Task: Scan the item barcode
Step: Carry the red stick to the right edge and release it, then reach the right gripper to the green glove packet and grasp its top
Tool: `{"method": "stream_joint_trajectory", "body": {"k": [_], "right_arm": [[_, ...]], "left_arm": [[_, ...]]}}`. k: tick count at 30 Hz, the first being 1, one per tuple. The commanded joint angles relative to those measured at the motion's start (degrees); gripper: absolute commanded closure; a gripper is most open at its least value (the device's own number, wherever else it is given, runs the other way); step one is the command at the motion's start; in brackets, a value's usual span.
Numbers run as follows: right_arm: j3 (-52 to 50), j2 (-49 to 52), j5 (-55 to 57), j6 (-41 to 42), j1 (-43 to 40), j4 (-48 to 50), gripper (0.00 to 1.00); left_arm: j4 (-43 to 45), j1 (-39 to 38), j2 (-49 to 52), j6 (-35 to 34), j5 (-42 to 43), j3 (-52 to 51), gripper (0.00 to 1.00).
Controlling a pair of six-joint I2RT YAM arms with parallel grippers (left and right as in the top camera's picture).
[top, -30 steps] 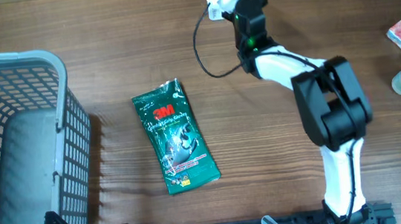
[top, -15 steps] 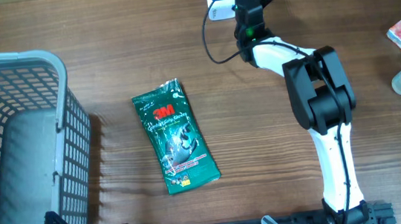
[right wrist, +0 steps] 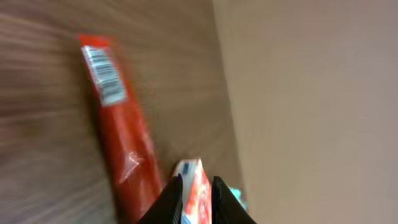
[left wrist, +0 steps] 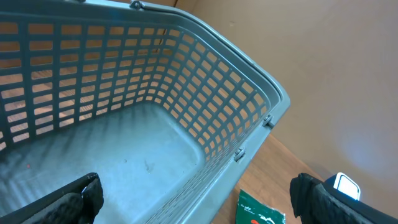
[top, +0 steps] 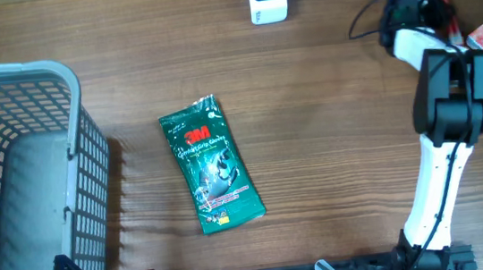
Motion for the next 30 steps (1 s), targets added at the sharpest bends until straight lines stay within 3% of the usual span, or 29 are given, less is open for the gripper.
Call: {"method": "stream_joint_trajectory", "body": {"k": [1, 3, 6, 9, 16, 21, 30], "right_arm": [[0.66, 0.13, 3.10, 9.60, -3.41, -2.91, 0.79], [0.66, 0.04, 3.10, 12.04, -5.16, -5.18, 0.74], [0.66, -1.38, 0.28, 19.50, -6.21, -11.54, 0.47], [0.68, -6.60, -14.10, 26.16, -5.40, -19.41, 0.23], [0.70, -27.74, -63.82, 41.40, -0.98, -32.83, 0.00], [0.70, -36.22, -91.38, 45.05, 6.93, -44.09, 0.00], [-3.19, -34.86, -92.50, 50.47, 30.86, -55.39, 0.00]], "left_arm": [[-1.18, 0.11, -0.39, -0.42, 0.52, -1.07, 0.00], [-1.18, 0.11, -0.39, -0.42, 0.52, -1.07, 0.00], [-1.18, 0.11, -0.39, -0.42, 0.52, -1.07, 0.00], [-1.18, 0.11, -0.39, -0.42, 0.52, -1.07, 0.00], [-1.18, 0.11, -0.42, -0.42, 0.52, -1.07, 0.00], [-1.18, 0.11, -0.42, -0.42, 0.52, -1.07, 0.00], [-1.18, 0.11, -0.42, -0.42, 0.52, -1.07, 0.00]]}}
